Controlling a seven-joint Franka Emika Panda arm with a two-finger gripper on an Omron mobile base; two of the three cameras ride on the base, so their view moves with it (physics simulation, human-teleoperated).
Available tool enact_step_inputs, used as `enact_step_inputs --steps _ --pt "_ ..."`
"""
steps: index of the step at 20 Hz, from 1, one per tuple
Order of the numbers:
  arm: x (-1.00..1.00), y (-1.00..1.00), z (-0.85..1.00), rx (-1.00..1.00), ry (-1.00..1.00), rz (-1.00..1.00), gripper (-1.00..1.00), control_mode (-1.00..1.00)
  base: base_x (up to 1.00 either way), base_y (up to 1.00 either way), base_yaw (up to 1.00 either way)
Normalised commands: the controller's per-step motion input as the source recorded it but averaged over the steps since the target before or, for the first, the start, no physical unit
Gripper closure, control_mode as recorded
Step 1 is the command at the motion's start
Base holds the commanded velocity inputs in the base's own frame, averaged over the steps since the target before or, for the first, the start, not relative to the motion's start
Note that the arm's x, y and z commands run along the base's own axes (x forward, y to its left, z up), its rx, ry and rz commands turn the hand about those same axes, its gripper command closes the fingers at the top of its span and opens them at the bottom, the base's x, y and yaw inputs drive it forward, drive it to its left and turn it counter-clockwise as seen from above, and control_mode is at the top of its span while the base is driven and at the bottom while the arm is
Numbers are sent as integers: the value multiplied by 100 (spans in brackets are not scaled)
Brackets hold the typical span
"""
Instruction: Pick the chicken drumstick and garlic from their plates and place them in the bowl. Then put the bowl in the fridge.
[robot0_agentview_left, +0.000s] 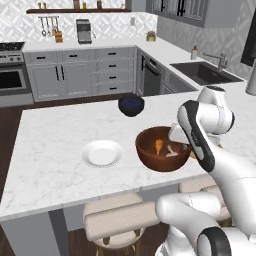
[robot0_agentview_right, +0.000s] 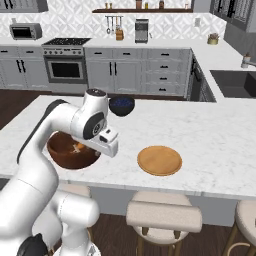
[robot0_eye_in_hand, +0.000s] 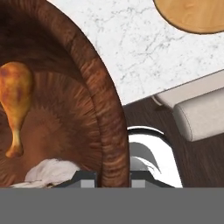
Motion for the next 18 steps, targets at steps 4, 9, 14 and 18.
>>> enact_step_inputs --steps 4,9,14,18 --pt "-63 21 49 0 0 0 100 -100 0 0 0" --pt "-22 20 40 1 0 -1 100 -100 0 0 0" --pt "-1 3 5 6 1 -1 100 -100 0 0 0" --pt "-3 0 0 1 0 0 100 -100 0 0 0"
